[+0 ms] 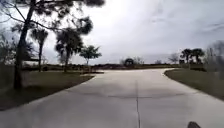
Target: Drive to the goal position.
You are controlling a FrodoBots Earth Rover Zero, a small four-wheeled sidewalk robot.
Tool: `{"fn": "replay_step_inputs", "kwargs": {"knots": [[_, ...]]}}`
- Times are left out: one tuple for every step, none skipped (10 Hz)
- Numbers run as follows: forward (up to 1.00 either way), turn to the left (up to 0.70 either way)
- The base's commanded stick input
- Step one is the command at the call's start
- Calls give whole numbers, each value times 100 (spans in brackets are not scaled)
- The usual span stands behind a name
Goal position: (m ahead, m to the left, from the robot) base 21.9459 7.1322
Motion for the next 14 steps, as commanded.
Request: {"fn": "replay_step_inputs", "kwargs": {"knots": [[100,0],[100,0],[100,0],[100,0],[100,0],[100,0],[100,0],[100,0],[100,0],[100,0],[100,0],[100,0],[100,0],[100,0]]}}
